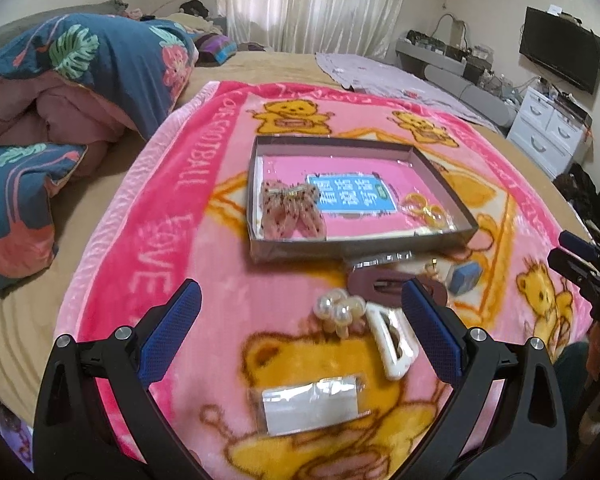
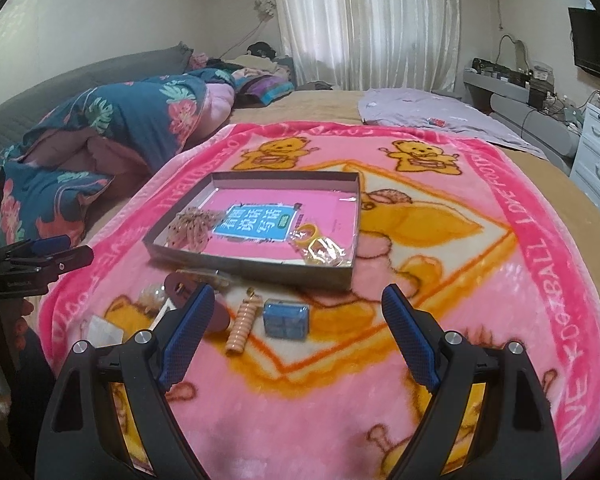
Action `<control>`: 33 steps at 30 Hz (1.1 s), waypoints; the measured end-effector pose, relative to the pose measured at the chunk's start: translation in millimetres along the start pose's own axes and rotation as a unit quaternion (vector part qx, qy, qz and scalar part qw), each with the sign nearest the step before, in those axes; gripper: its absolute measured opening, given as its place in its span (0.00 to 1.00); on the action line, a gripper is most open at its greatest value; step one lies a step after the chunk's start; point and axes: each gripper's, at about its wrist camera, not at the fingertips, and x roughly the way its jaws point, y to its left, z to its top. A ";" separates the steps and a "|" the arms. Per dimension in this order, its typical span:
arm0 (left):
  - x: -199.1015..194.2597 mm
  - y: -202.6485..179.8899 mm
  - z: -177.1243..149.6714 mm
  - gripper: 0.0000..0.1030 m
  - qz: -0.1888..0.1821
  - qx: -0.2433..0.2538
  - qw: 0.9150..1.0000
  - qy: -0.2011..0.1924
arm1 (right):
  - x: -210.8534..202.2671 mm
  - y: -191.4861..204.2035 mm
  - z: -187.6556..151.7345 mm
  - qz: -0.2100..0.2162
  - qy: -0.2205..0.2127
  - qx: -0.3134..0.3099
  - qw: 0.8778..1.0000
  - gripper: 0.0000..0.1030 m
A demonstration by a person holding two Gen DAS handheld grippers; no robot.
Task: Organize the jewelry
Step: 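Withdraw both tools from the tray and move the left tool toward the pearl clip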
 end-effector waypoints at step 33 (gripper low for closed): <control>98.2 -8.1 -17.5 0.70 -0.059 -0.009 0.991 0.121 | 58.0 -10.0 -32.5 -0.004 0.084 0.009 0.996 0.82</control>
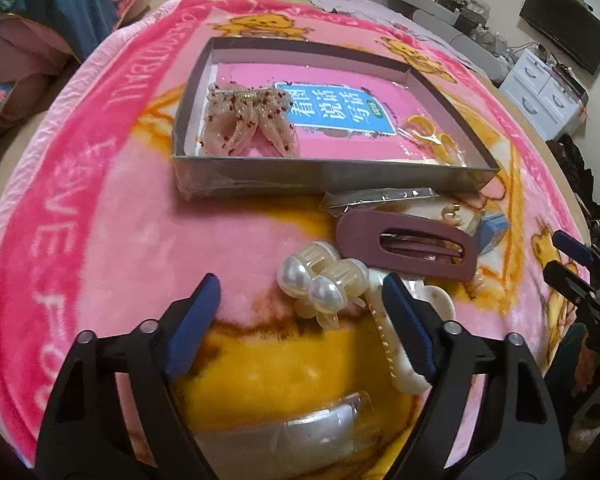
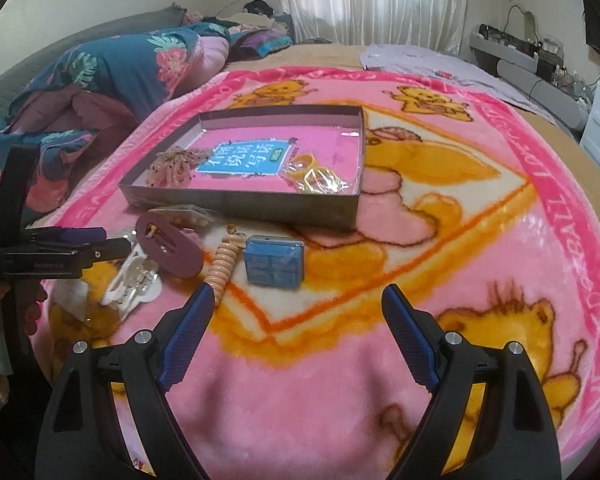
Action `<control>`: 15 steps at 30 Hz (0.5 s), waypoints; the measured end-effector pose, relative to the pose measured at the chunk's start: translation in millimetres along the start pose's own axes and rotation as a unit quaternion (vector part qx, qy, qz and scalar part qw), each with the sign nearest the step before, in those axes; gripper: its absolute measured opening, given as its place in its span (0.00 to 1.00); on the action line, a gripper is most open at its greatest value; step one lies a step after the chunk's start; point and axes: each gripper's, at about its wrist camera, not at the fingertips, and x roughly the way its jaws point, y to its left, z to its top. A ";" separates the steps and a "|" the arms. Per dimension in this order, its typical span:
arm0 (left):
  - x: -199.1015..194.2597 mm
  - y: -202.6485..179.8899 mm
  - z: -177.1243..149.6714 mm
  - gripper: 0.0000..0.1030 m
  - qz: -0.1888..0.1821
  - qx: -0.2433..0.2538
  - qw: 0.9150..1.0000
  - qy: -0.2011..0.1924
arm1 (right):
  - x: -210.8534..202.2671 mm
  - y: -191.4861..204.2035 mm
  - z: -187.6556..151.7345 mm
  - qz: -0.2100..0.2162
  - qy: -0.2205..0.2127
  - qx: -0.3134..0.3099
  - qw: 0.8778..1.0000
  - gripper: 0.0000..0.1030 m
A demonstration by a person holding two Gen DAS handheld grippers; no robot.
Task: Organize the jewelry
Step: 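Withdraw both tools from the tray and move the left tool toward the pearl clip, then grasp the pearl hair clip with the left tool while the right tool grasps the blue box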
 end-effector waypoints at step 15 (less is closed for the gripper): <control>-1.2 16.6 8.8 0.38 -0.019 -0.026 0.999 -0.017 | 60.1 2.7 16.8 0.016 0.051 0.044 0.998 0.66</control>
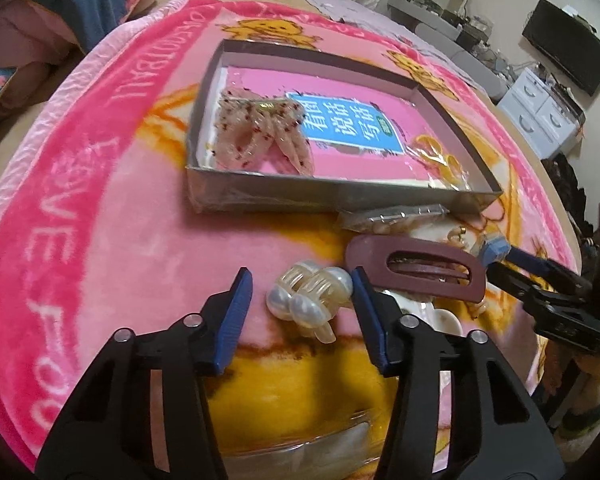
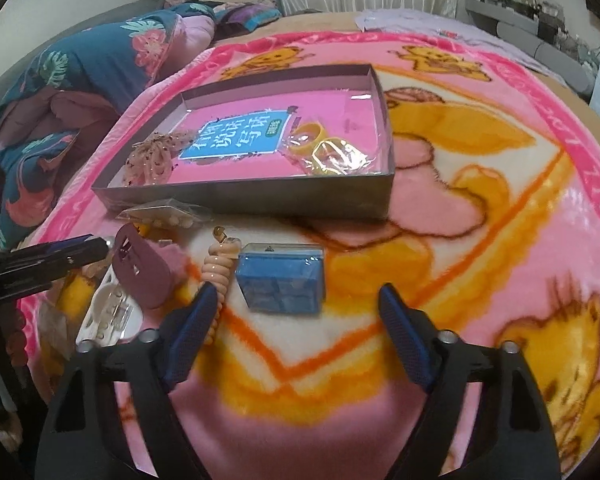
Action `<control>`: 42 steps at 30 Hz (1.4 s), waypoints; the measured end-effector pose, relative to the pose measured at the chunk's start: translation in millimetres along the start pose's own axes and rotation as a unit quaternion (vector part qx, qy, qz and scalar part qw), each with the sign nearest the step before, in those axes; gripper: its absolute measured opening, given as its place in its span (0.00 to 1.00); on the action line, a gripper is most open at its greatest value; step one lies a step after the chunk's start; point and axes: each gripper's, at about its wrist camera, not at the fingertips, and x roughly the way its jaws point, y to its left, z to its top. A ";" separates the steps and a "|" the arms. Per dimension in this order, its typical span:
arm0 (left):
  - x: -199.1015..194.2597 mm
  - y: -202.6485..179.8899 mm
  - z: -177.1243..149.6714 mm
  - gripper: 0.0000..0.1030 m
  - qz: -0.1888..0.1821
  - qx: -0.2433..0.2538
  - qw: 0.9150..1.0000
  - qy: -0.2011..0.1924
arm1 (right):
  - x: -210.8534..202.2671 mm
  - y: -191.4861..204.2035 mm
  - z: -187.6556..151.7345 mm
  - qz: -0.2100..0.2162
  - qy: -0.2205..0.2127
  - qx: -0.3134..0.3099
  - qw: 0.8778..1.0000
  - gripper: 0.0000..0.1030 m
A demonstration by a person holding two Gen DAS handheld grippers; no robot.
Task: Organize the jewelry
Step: 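Grasp the pearl hair clip with the left tool while the right tool grasps the blue box, then carry the pearl clip and blue box into the grey tray and release both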
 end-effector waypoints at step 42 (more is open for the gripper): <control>-45.0 -10.0 -9.5 0.25 0.008 0.022 0.999 -0.047 | -95.3 -50.2 0.7 -0.004 -0.127 0.059 0.990 0.42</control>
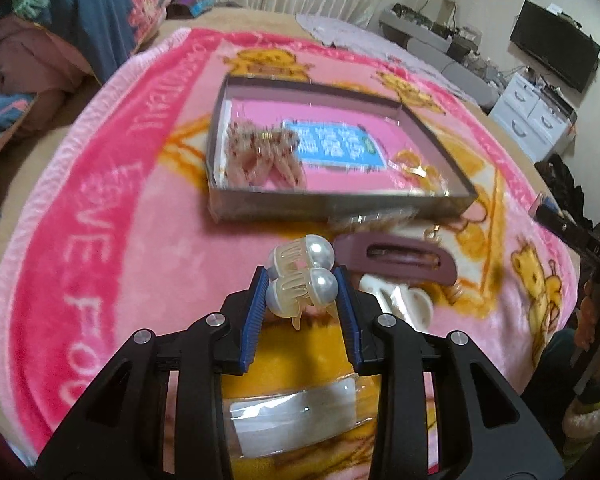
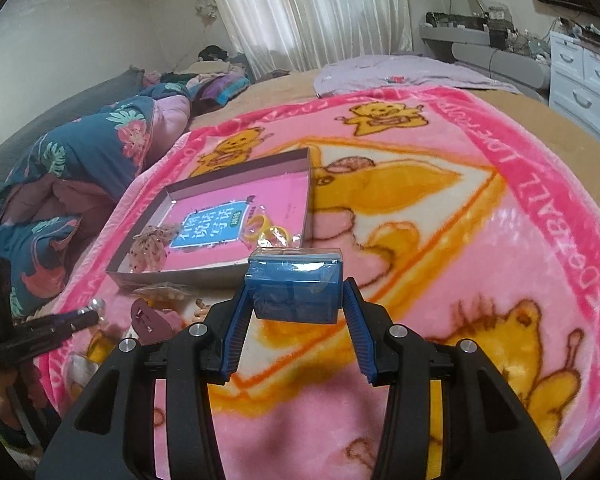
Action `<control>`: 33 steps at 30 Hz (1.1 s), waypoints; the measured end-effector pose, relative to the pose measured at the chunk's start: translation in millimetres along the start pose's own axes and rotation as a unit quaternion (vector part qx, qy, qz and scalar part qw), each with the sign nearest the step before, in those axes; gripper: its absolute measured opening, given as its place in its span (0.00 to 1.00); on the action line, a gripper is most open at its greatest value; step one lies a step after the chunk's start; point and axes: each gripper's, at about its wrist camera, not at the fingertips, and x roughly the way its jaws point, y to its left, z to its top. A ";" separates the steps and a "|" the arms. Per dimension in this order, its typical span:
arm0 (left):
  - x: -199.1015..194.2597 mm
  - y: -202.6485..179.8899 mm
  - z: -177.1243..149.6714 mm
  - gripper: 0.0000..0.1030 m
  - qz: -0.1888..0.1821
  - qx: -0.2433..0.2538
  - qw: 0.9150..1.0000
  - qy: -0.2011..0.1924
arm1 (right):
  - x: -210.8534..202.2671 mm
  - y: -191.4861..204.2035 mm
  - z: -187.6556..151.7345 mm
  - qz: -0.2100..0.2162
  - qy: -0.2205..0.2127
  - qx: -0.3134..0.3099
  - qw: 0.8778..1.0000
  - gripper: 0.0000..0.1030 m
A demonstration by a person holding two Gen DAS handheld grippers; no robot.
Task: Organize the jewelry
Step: 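Carry the pearl clip and blue box into the grey tray and release both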
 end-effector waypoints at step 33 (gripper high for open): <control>23.3 -35.5 80.9 0.25 0.001 0.036 0.999 -0.039 | 10.3 41.0 53.3 0.022 -0.039 -0.061 0.997 0.42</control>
